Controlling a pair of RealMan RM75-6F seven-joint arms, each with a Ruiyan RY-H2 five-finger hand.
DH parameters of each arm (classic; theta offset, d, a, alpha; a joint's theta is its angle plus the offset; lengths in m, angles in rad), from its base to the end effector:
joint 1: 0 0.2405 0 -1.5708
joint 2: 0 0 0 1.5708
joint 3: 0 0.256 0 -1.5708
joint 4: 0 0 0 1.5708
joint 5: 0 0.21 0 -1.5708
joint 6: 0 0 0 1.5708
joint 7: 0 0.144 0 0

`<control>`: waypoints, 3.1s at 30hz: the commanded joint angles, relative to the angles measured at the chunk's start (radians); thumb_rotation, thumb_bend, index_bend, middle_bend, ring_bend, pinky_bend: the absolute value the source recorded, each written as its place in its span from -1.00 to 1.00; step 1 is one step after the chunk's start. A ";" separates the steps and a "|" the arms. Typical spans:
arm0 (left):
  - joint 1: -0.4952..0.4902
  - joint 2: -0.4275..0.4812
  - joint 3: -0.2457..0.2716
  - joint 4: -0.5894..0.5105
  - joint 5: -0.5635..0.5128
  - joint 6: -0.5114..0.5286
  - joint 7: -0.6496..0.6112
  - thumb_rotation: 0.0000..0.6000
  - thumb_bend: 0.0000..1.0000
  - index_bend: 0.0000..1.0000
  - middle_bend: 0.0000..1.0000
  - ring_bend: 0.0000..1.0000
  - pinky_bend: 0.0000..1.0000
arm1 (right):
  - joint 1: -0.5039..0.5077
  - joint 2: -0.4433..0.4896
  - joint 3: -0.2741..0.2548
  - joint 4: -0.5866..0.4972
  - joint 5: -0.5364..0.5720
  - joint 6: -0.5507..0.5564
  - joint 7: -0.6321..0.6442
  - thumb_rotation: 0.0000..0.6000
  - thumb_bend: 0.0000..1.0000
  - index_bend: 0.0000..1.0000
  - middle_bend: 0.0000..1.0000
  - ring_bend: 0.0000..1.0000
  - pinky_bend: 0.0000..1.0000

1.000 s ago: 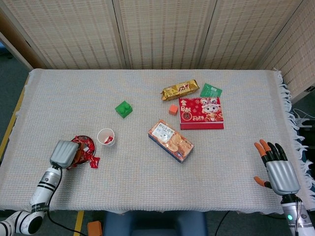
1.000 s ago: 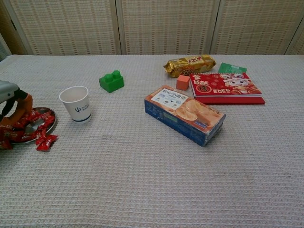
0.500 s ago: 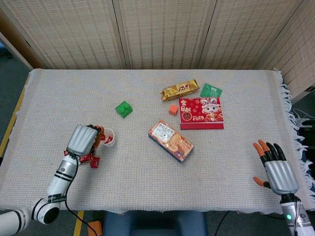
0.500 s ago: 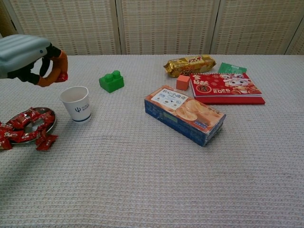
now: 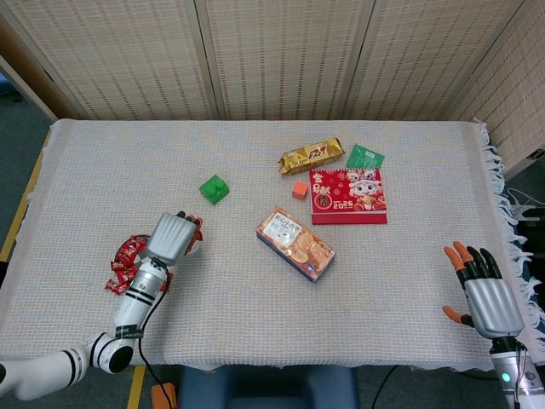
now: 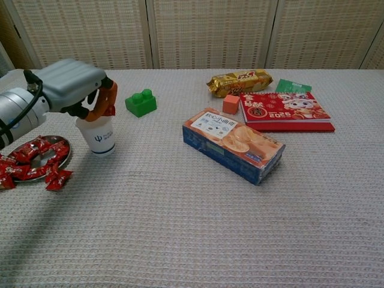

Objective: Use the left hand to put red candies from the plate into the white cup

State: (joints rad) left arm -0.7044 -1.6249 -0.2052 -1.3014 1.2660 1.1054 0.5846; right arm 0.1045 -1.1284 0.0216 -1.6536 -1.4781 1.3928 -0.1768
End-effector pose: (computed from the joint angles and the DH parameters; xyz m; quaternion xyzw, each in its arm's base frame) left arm -0.1581 0.3601 -0.0031 -0.7480 -0.2013 -0.3480 0.5281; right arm -0.3082 -0.1793 0.1371 0.6420 -0.3809 0.3190 0.5839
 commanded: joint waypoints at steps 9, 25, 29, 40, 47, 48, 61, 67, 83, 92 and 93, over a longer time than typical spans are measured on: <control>0.009 0.032 0.036 0.008 -0.001 -0.018 -0.005 1.00 -0.03 -0.11 -0.07 -0.19 0.75 | 0.002 -0.006 -0.001 -0.005 0.000 -0.005 -0.015 1.00 -0.95 -1.00 -1.00 -1.00 -1.00; 0.135 0.213 0.123 -0.230 0.096 0.114 -0.162 1.00 -0.18 -0.83 -0.71 -0.63 0.76 | -0.003 0.001 -0.006 -0.005 -0.014 0.006 0.000 1.00 -0.95 -1.00 -1.00 -1.00 -1.00; 0.206 0.270 0.186 -0.238 0.109 0.140 -0.222 1.00 -0.20 -0.90 -0.81 -0.68 0.79 | -0.006 0.003 -0.010 -0.008 -0.026 0.012 0.002 1.00 -0.95 -1.00 -1.00 -1.00 -1.00; 0.312 0.226 0.244 -0.069 0.067 0.125 -0.301 1.00 -0.22 -0.90 -0.82 -0.67 0.83 | 0.000 -0.004 -0.015 -0.011 -0.034 0.000 -0.011 1.00 -0.95 -1.00 -1.00 -1.00 -1.00; 0.310 0.180 0.233 -0.017 0.074 0.107 -0.286 1.00 -0.22 -0.84 -0.72 -0.57 0.86 | 0.002 -0.006 -0.015 -0.011 -0.033 -0.003 -0.015 1.00 -0.95 -1.00 -1.00 -1.00 -1.00; 0.310 0.178 0.232 -0.014 0.074 0.107 -0.285 1.00 -0.22 -0.84 -0.71 -0.56 0.86 | 0.002 -0.006 -0.015 -0.011 -0.033 -0.003 -0.015 1.00 -0.95 -1.00 -1.00 -1.00 -1.00; 0.318 0.117 0.194 0.099 0.008 0.059 -0.224 1.00 -0.22 -0.62 -0.56 -0.45 0.91 | -0.001 -0.001 -0.017 -0.014 -0.034 0.000 -0.012 1.00 -0.95 -1.00 -1.00 -1.00 -1.00; 0.319 0.110 0.187 0.114 0.003 0.044 -0.212 1.00 -0.22 -0.54 -0.56 -0.46 0.91 | -0.001 0.000 -0.017 -0.016 -0.031 -0.005 -0.015 1.00 -0.95 -1.00 -1.00 -1.00 -1.00; 0.323 0.072 0.172 0.163 0.025 0.054 -0.217 1.00 -0.23 -0.12 -0.31 -0.23 0.95 | -0.001 0.002 -0.017 -0.019 -0.027 -0.006 -0.016 1.00 -0.95 -1.00 -1.00 -1.00 -1.00; 0.327 0.063 0.171 0.184 0.045 0.056 -0.245 1.00 -0.24 0.03 -0.14 -0.07 1.00 | 0.000 0.000 -0.016 -0.020 -0.023 -0.010 -0.022 1.00 -0.95 -1.00 -1.00 -1.00 -1.00; 0.328 0.062 0.171 0.184 0.050 0.061 -0.248 1.00 -0.24 0.04 -0.12 -0.06 1.00 | 0.000 0.000 -0.016 -0.020 -0.023 -0.011 -0.022 1.00 -0.95 -1.00 -1.00 -1.00 -1.00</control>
State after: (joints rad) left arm -0.3773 -1.5621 -0.0341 -1.1179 1.3132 1.1637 0.3385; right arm 0.1050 -1.1282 0.0054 -1.6737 -1.5008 1.3821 -0.1985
